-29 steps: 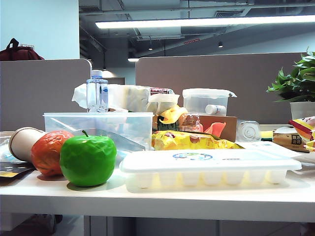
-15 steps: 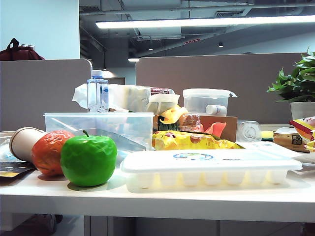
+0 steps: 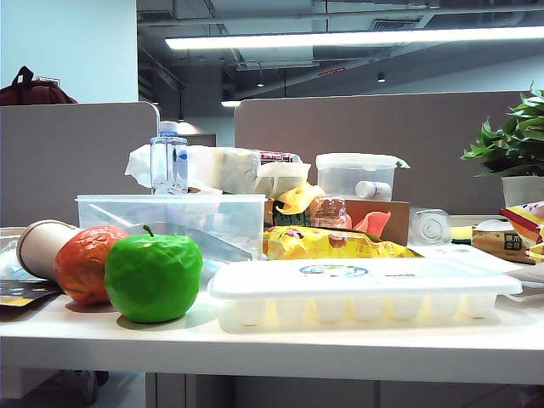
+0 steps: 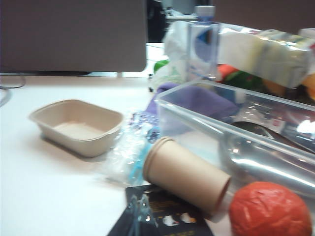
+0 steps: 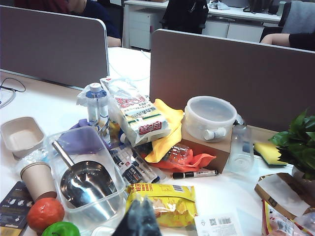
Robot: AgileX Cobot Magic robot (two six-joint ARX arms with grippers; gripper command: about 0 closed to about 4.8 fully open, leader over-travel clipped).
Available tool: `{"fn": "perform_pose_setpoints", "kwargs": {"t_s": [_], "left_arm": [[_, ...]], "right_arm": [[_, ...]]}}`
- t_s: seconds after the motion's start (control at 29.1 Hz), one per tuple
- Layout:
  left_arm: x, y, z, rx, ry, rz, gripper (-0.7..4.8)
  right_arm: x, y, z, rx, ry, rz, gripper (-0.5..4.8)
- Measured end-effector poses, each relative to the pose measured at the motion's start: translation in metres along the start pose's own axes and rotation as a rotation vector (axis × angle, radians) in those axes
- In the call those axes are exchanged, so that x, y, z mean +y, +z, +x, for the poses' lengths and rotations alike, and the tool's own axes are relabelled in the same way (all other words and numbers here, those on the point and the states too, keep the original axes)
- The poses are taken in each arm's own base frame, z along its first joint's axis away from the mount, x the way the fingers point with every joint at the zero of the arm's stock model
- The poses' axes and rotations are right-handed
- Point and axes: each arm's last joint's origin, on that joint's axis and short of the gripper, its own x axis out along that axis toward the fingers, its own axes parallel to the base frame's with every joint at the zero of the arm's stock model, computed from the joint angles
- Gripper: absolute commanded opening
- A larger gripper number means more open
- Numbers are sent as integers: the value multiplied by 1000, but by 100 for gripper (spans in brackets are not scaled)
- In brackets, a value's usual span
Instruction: Pick up the metal ice scoop from the table and place it inside the transparent plastic box.
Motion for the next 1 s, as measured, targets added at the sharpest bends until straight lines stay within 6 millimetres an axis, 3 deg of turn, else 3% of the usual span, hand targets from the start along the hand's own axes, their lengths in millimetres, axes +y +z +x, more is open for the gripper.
{"fn": "perform_pose_setpoints", "kwargs": {"t_s": [1.0], "left_arm": [[2,1,0,-9,21,1,-5]], "right_arm": [[-4,2,0,-25,-24,-25,-6]]}}
